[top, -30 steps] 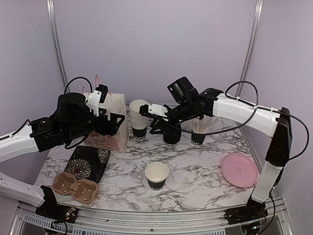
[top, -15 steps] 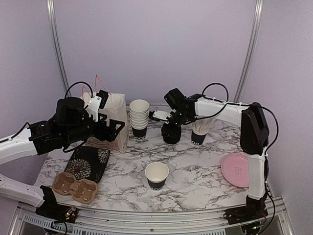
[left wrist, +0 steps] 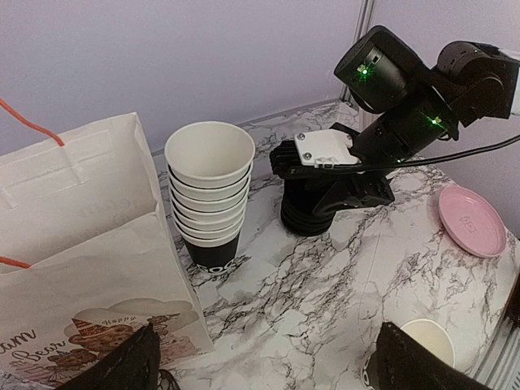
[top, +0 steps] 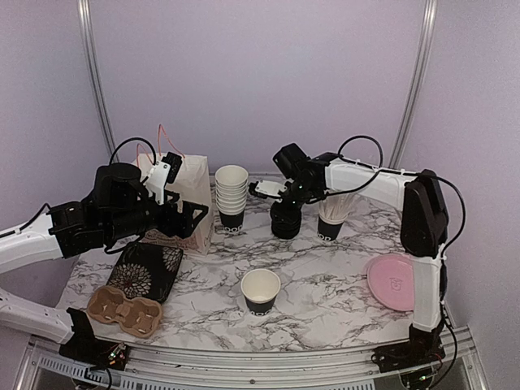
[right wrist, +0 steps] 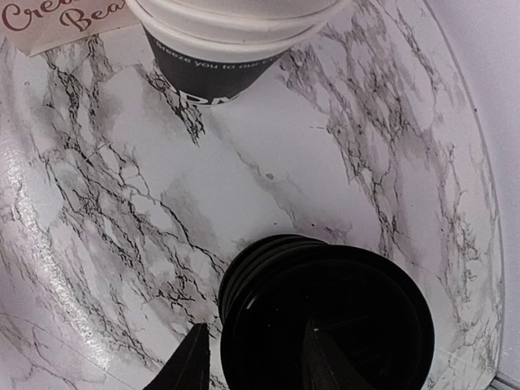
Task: Pack the takeout coffee
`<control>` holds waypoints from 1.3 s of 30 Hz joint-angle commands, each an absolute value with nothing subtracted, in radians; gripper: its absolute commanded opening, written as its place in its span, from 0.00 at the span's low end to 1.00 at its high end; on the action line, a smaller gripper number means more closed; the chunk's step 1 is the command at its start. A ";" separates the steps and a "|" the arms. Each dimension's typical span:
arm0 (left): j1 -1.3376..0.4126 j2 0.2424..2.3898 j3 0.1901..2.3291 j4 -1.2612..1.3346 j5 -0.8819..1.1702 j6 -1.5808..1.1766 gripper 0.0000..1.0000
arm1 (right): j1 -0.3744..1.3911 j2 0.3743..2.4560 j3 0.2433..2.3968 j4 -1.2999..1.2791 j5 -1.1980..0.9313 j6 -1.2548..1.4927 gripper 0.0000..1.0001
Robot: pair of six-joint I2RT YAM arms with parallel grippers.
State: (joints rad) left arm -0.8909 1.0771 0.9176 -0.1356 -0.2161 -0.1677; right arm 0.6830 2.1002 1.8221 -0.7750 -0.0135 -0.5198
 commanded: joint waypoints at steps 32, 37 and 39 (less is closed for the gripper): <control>-0.893 1.083 0.901 -0.126 -0.184 -0.170 0.92 | 0.649 2.134 1.941 -0.791 0.307 -0.483 0.34; -0.893 1.084 0.898 -0.126 -0.186 -0.170 0.92 | 0.645 2.155 1.943 -0.812 0.296 -0.476 0.33; -0.893 1.082 0.895 -0.125 -0.190 -0.172 0.92 | 0.642 2.162 1.943 -0.819 0.294 -0.473 0.32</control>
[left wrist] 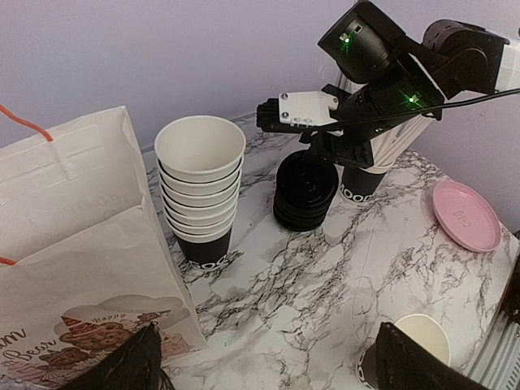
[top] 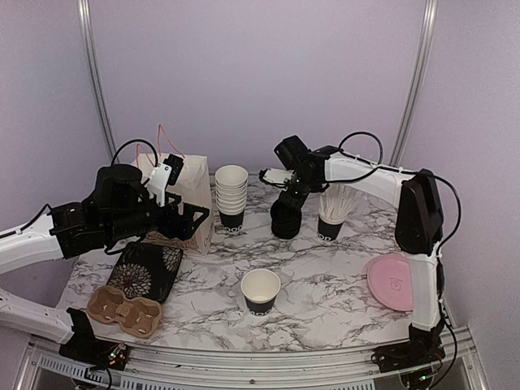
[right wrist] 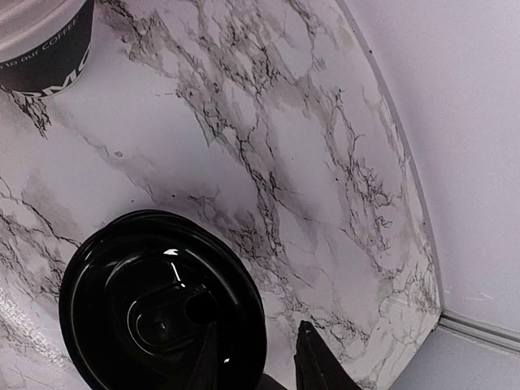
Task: Pack the takeout coffee
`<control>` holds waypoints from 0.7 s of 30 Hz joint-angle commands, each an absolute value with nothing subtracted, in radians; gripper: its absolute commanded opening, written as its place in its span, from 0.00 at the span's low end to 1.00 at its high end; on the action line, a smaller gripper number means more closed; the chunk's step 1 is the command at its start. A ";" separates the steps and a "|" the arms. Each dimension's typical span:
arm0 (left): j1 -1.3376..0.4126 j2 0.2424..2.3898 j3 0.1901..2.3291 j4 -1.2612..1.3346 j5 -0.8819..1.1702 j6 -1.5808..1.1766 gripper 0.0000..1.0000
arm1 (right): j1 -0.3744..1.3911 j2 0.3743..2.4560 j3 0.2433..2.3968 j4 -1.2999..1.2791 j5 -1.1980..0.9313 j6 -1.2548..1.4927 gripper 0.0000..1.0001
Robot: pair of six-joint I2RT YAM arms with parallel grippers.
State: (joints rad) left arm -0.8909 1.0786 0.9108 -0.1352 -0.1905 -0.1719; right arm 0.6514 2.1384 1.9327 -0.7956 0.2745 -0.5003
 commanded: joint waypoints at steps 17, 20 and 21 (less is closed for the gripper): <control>-0.893 1.083 0.885 -0.116 -0.184 -0.175 0.93 | 0.635 2.145 1.964 -0.828 0.281 -0.465 0.07; -0.894 1.083 0.889 -0.111 -0.186 -0.170 0.92 | 0.638 2.120 1.977 -0.830 0.274 -0.465 0.07; -0.893 1.085 0.890 -0.107 -0.189 -0.170 0.93 | 0.638 2.109 1.979 -0.830 0.269 -0.465 0.07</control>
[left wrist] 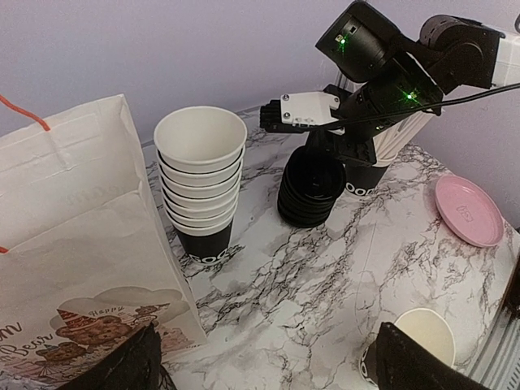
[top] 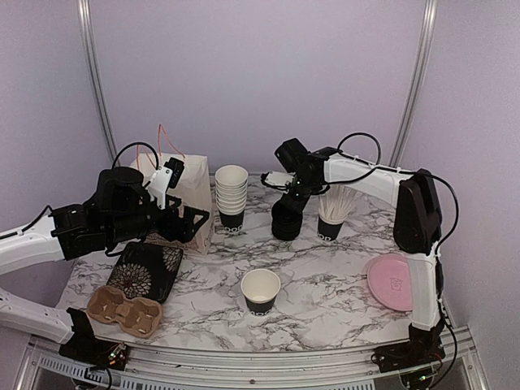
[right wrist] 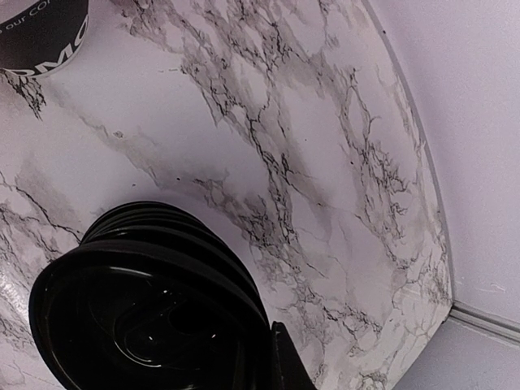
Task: Pack the takeout coffee
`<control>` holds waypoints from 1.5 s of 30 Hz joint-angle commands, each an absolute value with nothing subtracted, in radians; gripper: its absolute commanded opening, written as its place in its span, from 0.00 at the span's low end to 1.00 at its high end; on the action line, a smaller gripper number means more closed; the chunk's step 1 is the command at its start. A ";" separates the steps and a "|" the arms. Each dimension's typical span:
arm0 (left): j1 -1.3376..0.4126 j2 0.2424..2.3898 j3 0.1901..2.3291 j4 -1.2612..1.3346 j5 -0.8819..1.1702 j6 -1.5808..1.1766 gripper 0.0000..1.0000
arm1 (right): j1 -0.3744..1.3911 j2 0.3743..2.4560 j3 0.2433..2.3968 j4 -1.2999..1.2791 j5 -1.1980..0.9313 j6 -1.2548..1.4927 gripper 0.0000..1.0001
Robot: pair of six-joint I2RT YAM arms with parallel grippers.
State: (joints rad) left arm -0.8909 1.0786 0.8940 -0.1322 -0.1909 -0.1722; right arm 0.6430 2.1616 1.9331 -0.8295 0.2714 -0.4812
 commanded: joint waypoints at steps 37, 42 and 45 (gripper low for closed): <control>-0.950 1.085 0.937 0.344 0.130 0.130 0.98 | 0.635 1.701 1.695 -0.481 -1.116 -0.188 0.06; -1.025 1.088 0.954 0.380 0.128 0.188 0.97 | 0.635 1.643 1.624 -0.385 -1.228 -0.123 0.07; -1.084 1.088 0.933 0.415 0.080 0.235 0.97 | 0.634 1.626 1.576 -0.312 -1.277 -0.055 0.07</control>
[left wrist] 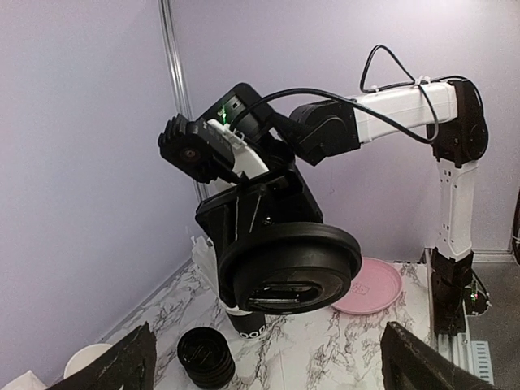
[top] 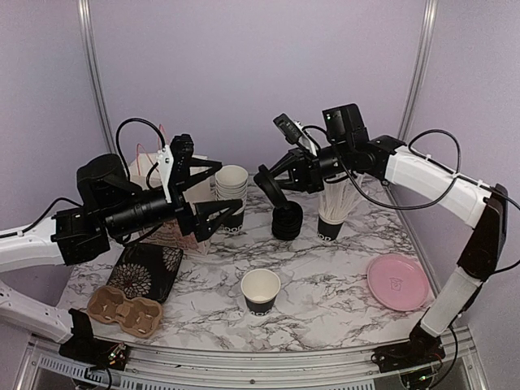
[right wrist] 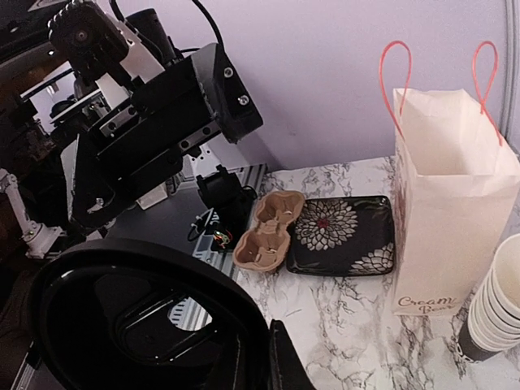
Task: Pack the takeout coffee
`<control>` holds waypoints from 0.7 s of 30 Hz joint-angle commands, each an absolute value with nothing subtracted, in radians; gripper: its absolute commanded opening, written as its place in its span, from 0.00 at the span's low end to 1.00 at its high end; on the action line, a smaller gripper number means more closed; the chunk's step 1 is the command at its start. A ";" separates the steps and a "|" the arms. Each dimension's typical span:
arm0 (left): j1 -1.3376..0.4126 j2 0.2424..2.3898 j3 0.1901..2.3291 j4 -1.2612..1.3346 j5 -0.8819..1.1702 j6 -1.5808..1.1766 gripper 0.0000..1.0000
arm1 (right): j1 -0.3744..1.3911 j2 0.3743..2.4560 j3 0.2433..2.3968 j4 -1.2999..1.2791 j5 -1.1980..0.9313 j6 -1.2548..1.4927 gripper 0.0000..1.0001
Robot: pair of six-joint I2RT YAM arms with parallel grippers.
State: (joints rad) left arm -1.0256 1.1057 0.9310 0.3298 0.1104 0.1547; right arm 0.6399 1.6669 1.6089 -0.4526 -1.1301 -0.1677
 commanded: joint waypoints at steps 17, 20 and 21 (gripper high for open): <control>-1.292 1.305 0.923 0.767 -0.318 0.468 0.98 | 0.635 1.614 1.485 -0.076 -1.350 0.172 0.06; -1.292 1.324 0.926 0.788 -0.340 0.463 0.96 | 0.635 1.609 1.472 -0.062 -1.352 0.181 0.07; -1.292 1.326 0.928 0.790 -0.341 0.463 0.96 | 0.635 1.608 1.468 -0.060 -1.352 0.180 0.07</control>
